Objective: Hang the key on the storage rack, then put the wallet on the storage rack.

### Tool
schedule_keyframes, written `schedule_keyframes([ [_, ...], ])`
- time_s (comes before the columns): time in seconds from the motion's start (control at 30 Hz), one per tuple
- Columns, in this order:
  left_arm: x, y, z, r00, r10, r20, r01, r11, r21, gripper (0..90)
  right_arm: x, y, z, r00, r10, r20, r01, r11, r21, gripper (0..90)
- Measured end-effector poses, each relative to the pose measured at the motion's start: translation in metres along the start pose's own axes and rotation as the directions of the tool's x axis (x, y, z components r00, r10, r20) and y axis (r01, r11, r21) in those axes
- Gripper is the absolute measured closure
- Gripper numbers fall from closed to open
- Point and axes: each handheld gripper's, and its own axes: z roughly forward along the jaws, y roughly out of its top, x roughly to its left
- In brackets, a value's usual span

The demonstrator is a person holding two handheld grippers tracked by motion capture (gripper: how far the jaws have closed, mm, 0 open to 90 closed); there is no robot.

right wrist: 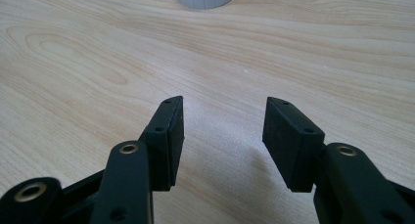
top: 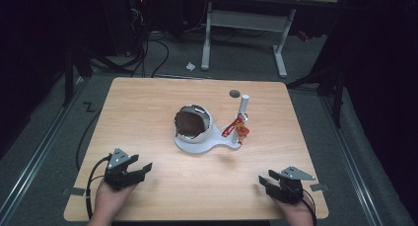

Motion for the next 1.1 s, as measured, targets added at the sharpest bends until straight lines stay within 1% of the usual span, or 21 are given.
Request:
schedule_keyframes([
  [0.07, 0.001, -0.016, -0.004, 0.9996, 0.017, -0.024, -0.016, 0.9994, 0.029, 35.2, 0.0, -0.001, -0.001, 1.0, -0.002, 0.001, 0.002, 1.0, -0.004, 50.3],
  [0.1, 0.001, -0.025, -0.008, 0.9987, 0.032, -0.039, -0.03, 0.9975, 0.065, 35.3, 0.001, -0.001, -0.002, 0.9999, -0.01, 0.002, 0.01, 1.0, -0.006, 50.3],
  [0.13, 0.001, -0.027, -0.011, 0.9989, 0.034, -0.032, -0.03, 0.9952, 0.093, 35.2, 0.002, -0.002, -0.003, 0.9999, -0.01, 0.004, 0.01, 1.0, -0.003, 50.3],
  [0.17, 0.001, -0.029, -0.014, 0.9992, 0.029, -0.026, -0.026, 0.9944, 0.103, 33.2, 0.002, -0.002, -0.003, 0.9999, -0.016, 0.004, 0.016, 1.0, -0.004, 50.3],
  [0.2, 0.0, -0.032, -0.017, 0.9996, 0.018, -0.022, -0.015, 0.9949, 0.099, 31.9, 0.002, -0.001, -0.003, 0.9996, -0.027, 0.005, 0.027, 1.0, -0.009, 50.3],
  [0.23, 0.0, -0.034, -0.019, 0.9998, 0.013, -0.014, -0.011, 0.9952, 0.097, 32.6, 0.003, 0.0, -0.003, 0.9997, -0.022, 0.009, 0.022, 1.0, -0.01, 50.3],
  [0.27, -0.001, -0.035, -0.022, 0.9998, 0.015, -0.012, -0.014, 0.9955, 0.093, 32.7, 0.003, 0.001, -0.003, 0.9995, -0.027, 0.015, 0.028, 1.0, -0.014, 50.3],
  [0.33, -0.001, -0.035, -0.025, 0.9998, 0.018, -0.012, -0.017, 0.997, 0.076, 32.6, 0.003, 0.003, -0.002, 0.9992, -0.03, 0.027, 0.03, 0.999, -0.02, 50.2],
  [0.4, 0.0, -0.034, -0.028, 1.0, 0.008, 0.002, -0.008, 0.9987, 0.051, 32.5, 0.004, 0.004, 0.0, 0.9987, -0.031, 0.041, 0.032, 0.999, -0.026, 50.2],
  [0.43, 0.001, -0.033, -0.029, 0.9999, 0.01, 0.009, -0.01, 0.9992, 0.039, 32.5, 0.004, 0.005, 0.0, 0.9983, -0.028, 0.051, 0.029, 0.999, -0.028, 50.3],
  [0.5, 0.002, -0.033, -0.032, 0.9996, 0.028, 0.001, -0.028, 0.9993, 0.026, 32.3, 0.004, 0.006, 0.002, 0.9978, -0.035, 0.057, 0.037, 0.999, -0.033, 50.2],
  [0.53, 0.003, -0.033, -0.034, 0.9995, 0.032, 0.0, -0.032, 0.9993, 0.021, 32.3, 0.004, 0.007, 0.002, 0.9978, -0.03, 0.06, 0.032, 0.999, -0.031, 50.2],
  [0.63, 0.005, -0.036, -0.038, 0.9999, 0.01, 0.007, -0.01, 0.9999, 0.009, 32.2, 0.004, 0.009, 0.005, 0.9972, -0.028, 0.069, 0.03, 0.999, -0.032, 50.3],
  [0.7, 0.006, -0.037, -0.041, 1.0, 0.002, 0.005, -0.002, 1.0, 0.004, 32.2, 0.003, 0.01, 0.006, 0.997, -0.026, 0.073, 0.028, 0.999, -0.033, 50.2],
  [0.77, 0.007, -0.038, -0.042, 1.0, -0.006, 0.002, 0.006, 1.0, 0.002, 32.2, 0.002, 0.011, 0.006, 0.997, -0.012, 0.076, 0.015, 0.999, -0.038, 50.3],
  [0.83, 0.008, -0.038, -0.042, 0.9999, -0.013, 0.002, 0.013, 0.9999, 0.002, 32.1, 0.001, 0.011, 0.007, 0.9971, -0.019, 0.074, 0.022, 0.999, -0.039, 50.2],
  [0.87, 0.009, -0.038, -0.041, 0.9998, -0.018, 0.0, 0.018, 0.9998, 0.002, 32.0, 0.001, 0.012, 0.007, 0.9973, -0.013, 0.073, 0.016, 0.999, -0.037, 50.3],
  [0.93, 0.01, -0.039, -0.041, 0.9996, -0.029, 0.001, 0.029, 0.9996, 0.004, 31.9, 0.0, 0.012, 0.007, 0.9969, -0.025, 0.075, 0.028, 0.999, -0.039, 50.2],
  [1.0, 0.01, -0.039, -0.04, 0.9991, -0.043, 0.007, 0.043, 0.9991, 0.003, 31.8, 0.0, 0.011, 0.005, 0.9969, -0.021, 0.076, 0.024, 0.999, -0.041, 50.3],
  [1.1, 0.01, -0.037, -0.039, 0.9981, -0.057, 0.023, 0.057, 0.9984, 0.002, 32.0, -0.001, 0.009, 0.001, 0.9966, -0.027, 0.078, 0.03, 0.999, -0.045, 50.3],
])
